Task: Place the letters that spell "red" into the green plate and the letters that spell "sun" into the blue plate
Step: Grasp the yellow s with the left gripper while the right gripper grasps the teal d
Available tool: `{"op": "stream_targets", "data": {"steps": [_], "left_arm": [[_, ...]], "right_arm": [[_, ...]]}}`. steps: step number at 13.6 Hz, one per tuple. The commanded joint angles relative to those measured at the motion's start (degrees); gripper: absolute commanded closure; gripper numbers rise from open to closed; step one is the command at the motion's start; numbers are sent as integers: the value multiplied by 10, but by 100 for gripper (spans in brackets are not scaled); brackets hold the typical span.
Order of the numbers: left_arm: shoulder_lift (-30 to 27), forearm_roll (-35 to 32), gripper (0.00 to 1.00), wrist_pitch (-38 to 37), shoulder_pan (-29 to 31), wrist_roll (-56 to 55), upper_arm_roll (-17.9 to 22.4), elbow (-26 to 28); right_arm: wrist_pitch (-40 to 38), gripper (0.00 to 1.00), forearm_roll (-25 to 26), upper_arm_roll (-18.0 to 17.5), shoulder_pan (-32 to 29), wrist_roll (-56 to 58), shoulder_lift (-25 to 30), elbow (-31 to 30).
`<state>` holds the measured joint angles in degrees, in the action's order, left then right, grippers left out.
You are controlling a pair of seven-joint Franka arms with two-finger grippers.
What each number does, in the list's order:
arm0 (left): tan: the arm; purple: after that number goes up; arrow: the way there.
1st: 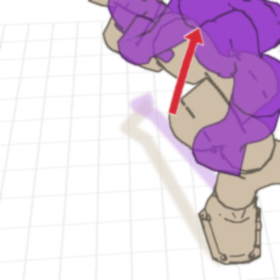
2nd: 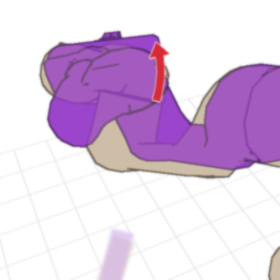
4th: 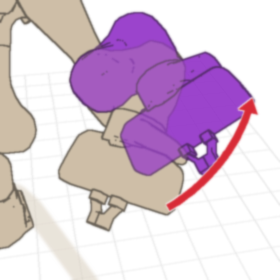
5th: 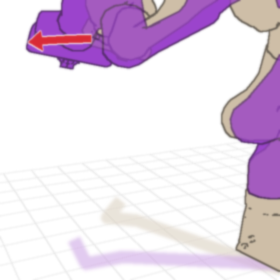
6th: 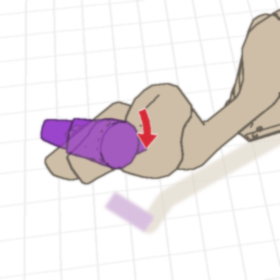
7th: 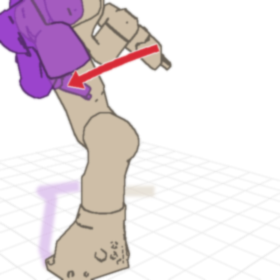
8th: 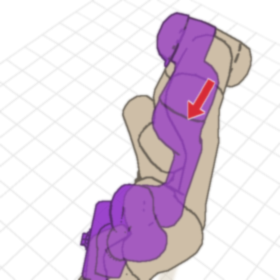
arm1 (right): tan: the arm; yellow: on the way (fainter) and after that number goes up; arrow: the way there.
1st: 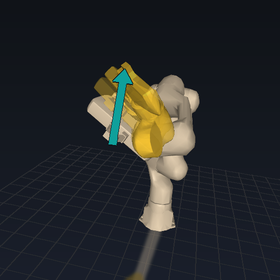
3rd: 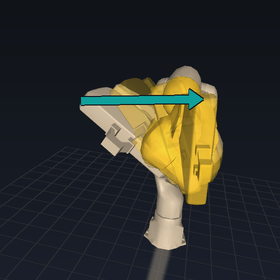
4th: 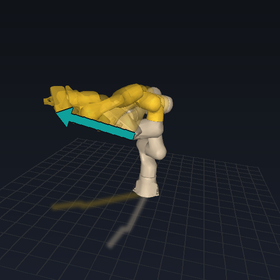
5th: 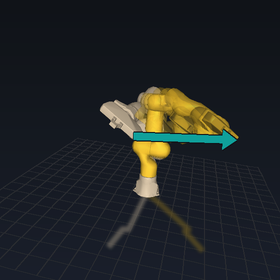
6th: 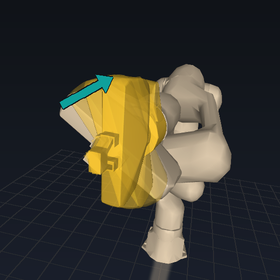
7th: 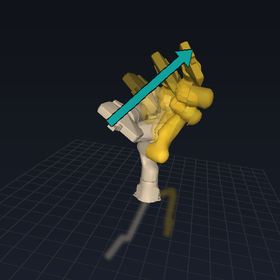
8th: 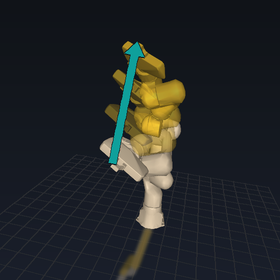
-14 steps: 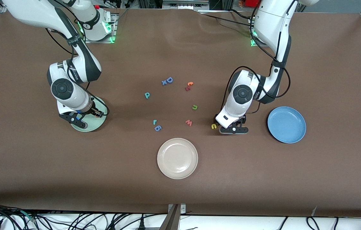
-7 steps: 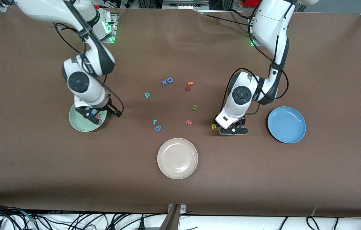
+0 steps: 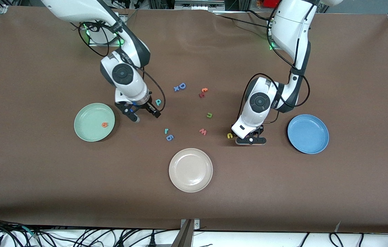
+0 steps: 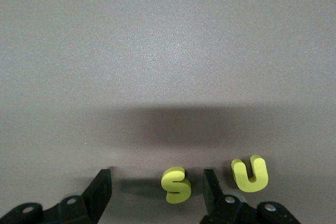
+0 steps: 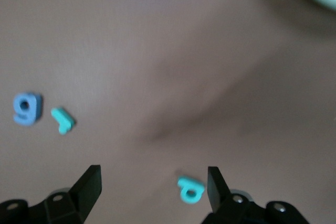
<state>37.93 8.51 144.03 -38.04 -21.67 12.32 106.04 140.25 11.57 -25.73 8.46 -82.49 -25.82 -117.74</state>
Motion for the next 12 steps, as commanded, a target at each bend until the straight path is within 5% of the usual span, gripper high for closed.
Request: {"op": "stream_targets", "data": {"steps": [1, 8, 12], "left_arm": [[1, -21, 39, 3, -3, -35, 0, -5], [1, -21, 52, 4, -4, -57, -7, -9], [2, -21, 63, 4, -4, -57, -7, -9]], "right_arm": [[13, 11, 0, 3, 20, -37, -19, -6], [65, 12, 2, 3, 26, -54, -17, -72], [64, 23, 6, 5, 34, -57, -18, -73]]}}
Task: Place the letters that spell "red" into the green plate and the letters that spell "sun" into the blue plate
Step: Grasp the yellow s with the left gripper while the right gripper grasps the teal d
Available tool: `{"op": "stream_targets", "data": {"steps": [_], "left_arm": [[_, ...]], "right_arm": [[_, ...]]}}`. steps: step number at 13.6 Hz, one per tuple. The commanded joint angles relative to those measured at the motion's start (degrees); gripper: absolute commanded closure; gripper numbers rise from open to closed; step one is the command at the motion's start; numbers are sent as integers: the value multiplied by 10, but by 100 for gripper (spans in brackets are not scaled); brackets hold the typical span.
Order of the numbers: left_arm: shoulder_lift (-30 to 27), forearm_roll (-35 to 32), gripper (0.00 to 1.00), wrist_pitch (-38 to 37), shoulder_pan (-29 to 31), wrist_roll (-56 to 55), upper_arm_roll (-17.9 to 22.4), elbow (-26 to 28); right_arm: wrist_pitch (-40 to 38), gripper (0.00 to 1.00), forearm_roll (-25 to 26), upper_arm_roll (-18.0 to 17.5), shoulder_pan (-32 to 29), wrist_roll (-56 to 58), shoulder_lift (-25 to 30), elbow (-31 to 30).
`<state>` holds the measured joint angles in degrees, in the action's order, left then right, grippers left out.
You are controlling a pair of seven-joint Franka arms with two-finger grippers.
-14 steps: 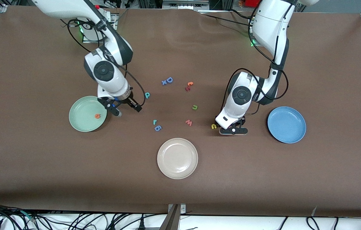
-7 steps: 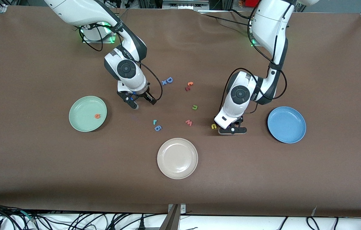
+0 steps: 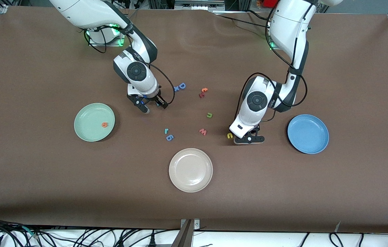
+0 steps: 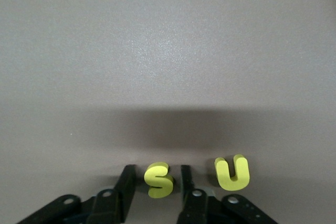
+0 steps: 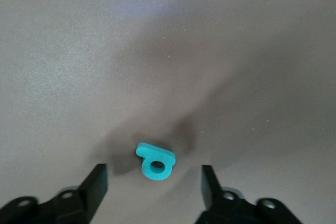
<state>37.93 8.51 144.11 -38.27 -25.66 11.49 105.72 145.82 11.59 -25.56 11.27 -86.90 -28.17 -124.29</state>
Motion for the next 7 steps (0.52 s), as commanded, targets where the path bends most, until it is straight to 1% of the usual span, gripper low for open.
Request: {"op": "stream_targets", "data": {"steps": [1, 2, 3, 5, 6, 7], "left_arm": [[3, -21, 66, 3, -1, -17, 1, -6], [4, -21, 69, 3, -1, -16, 1, -6], [5, -22, 76, 3, -1, -16, 1, -6], [5, -22, 86, 12, -1, -14, 1, -5], [5, -22, 94, 13, -1, -12, 1, -4], [5, -22, 94, 13, -1, -11, 1, -4]], "right_arm": [[9, 23, 11, 4, 5, -13, 5, -8], [9, 23, 12, 5, 5, -13, 5, -10], [9, 23, 16, 5, 5, -13, 5, -11], [9, 23, 31, 14, 5, -13, 5, -18], [9, 24, 37, 16, 5, -13, 5, -19], [10, 31, 38, 21, 6, -13, 4, -18]]}}
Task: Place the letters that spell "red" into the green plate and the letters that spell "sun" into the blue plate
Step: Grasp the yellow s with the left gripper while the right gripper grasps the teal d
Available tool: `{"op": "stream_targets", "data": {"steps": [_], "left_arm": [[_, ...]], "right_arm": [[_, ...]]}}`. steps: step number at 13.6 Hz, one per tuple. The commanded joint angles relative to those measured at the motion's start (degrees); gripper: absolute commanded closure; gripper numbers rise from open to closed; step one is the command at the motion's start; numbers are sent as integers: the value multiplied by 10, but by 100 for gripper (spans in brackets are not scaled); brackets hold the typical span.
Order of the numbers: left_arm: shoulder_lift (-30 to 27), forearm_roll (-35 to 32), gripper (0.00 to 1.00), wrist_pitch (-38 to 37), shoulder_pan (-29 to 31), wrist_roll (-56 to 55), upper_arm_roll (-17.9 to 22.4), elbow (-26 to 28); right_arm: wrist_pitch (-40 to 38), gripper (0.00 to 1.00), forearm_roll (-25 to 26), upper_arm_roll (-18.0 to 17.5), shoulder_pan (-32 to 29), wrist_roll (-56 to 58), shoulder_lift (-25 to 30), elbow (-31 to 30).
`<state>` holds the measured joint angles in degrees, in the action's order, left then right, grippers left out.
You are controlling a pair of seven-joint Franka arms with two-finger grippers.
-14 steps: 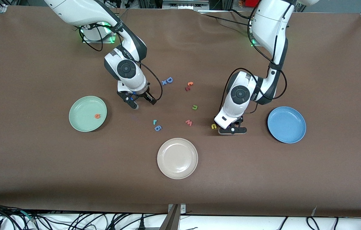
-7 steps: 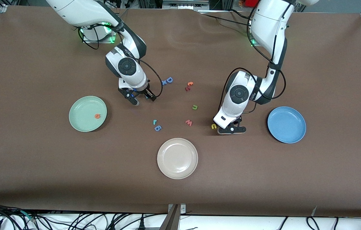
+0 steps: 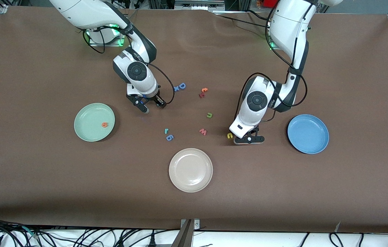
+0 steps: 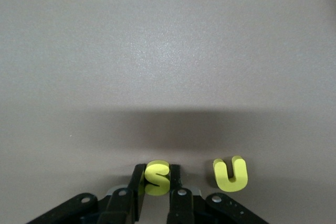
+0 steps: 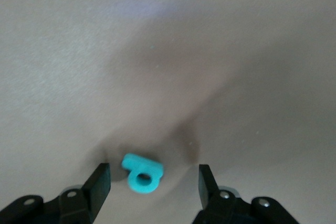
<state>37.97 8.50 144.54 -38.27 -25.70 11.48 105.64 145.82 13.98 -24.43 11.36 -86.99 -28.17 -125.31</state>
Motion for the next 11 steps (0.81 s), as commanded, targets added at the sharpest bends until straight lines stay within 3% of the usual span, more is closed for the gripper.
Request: {"op": "stream_targets", "data": {"steps": [1, 3, 6, 11], "left_arm": [[4, -22, 95, 9, -1, -9, 1, -4], [-3, -21, 100, -5, 6, -12, 1, -17], [-38, -21, 100, -97, 15, -12, 1, -38], [-83, -23, 100, -221, 52, 36, 0, -87]], "right_arm": [[10, 40, 14, 10, 5, -12, 2, -8], [11, 51, 14, 10, 4, -12, 2, -7], [21, 39, 13, 10, 7, -17, 2, -6], [25, 39, 13, 9, 17, -37, 2, -6]]}}
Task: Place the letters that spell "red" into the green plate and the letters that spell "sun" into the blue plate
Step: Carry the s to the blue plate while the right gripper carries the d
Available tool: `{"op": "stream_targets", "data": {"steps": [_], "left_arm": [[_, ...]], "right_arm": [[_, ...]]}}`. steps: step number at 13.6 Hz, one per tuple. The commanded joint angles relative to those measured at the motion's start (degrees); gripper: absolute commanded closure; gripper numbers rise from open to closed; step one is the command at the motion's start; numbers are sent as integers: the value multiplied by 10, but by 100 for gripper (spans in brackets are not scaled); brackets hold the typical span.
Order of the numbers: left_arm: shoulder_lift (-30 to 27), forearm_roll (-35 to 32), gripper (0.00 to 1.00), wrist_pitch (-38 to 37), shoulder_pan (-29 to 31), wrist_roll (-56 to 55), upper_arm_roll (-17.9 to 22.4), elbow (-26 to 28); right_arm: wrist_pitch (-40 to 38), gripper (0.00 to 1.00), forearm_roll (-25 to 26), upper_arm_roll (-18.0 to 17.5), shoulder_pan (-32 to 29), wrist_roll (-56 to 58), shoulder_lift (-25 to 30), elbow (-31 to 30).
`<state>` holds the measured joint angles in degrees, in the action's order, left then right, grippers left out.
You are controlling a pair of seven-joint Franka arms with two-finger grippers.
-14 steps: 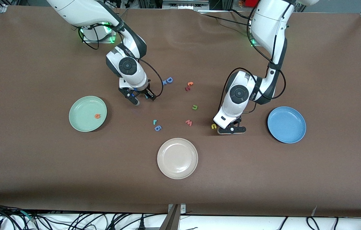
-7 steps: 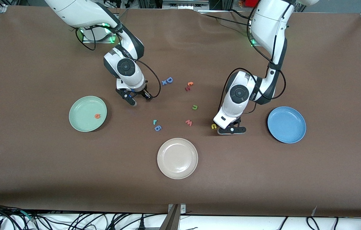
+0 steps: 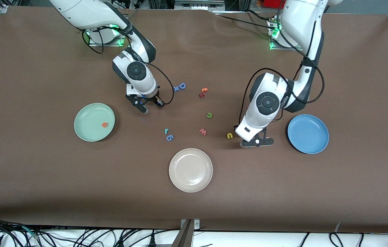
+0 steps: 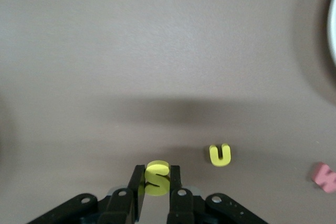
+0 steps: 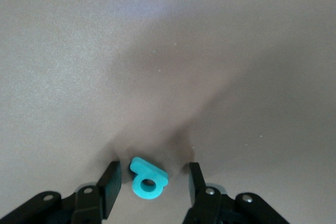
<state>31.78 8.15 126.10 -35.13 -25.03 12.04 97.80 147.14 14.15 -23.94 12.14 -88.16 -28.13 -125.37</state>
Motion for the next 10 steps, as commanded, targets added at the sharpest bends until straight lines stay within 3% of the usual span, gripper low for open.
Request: {"op": "stream_targets", "data": {"steps": [1, 2, 3, 5, 6, 10], "left_arm": [[-33, -19, 100, -54, 37, 58, -5, -9], [-42, -19, 100, -73, 51, 86, -5, -9], [-49, -19, 100, -89, 65, 113, -4, -9], [-60, -19, 100, -115, 88, 144, -5, -6], [-65, -19, 100, -125, 99, 162, -5, -6], [-81, -72, 100, -131, 145, 226, -10, 7]], "right_arm": [[12, 40, 12, 5, 15, -26, 2, -5], [12, 45, 12, 5, 15, -26, 2, -6], [12, 57, 12, 5, 15, -26, 2, -6], [12, 89, 12, 5, 15, -26, 2, -5], [11, 99, 12, 5, 15, -27, 2, -5], [2, 100, 12, 18, 12, -21, 21, -4]]}}
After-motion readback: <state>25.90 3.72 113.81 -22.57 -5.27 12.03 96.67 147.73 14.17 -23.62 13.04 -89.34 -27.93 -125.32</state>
